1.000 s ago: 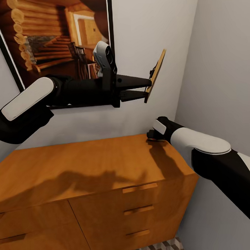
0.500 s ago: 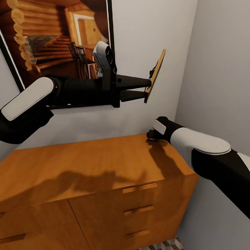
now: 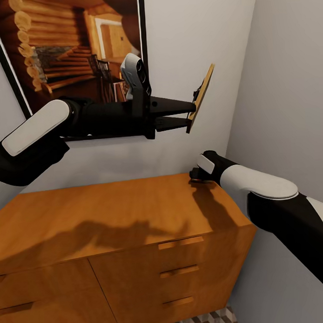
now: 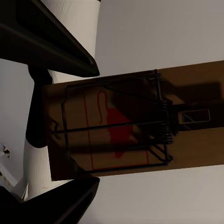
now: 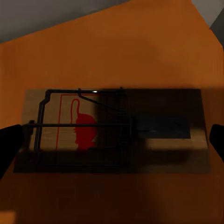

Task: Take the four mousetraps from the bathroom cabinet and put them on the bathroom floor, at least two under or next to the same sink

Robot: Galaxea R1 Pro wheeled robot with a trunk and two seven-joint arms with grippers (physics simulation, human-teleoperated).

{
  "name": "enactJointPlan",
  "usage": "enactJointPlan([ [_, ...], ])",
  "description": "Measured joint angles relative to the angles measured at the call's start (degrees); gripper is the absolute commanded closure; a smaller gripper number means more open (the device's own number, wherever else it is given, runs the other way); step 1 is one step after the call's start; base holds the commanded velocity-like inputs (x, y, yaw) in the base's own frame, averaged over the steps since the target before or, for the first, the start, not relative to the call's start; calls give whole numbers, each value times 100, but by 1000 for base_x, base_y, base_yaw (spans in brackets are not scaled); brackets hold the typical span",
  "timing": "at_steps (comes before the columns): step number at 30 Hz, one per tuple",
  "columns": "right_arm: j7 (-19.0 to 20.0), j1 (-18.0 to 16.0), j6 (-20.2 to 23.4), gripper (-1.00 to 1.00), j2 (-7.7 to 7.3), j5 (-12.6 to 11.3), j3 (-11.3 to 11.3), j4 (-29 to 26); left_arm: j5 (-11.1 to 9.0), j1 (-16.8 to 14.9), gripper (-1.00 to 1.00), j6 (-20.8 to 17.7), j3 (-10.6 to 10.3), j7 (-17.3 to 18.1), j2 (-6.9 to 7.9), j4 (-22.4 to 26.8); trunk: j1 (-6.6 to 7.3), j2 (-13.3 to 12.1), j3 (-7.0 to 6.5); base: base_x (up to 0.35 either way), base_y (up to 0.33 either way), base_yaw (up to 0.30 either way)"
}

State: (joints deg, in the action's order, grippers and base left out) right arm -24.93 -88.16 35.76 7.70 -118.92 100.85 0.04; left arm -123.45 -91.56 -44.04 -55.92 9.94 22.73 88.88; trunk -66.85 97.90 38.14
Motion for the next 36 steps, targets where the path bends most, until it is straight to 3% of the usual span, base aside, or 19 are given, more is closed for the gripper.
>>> enactJointPlan([
  [36, 0, 0, 3, -100, 0, -2, -1, 0, 0, 0, 100, 0, 0, -8, -1, 0, 0, 0, 0, 0, 0, 0],
])
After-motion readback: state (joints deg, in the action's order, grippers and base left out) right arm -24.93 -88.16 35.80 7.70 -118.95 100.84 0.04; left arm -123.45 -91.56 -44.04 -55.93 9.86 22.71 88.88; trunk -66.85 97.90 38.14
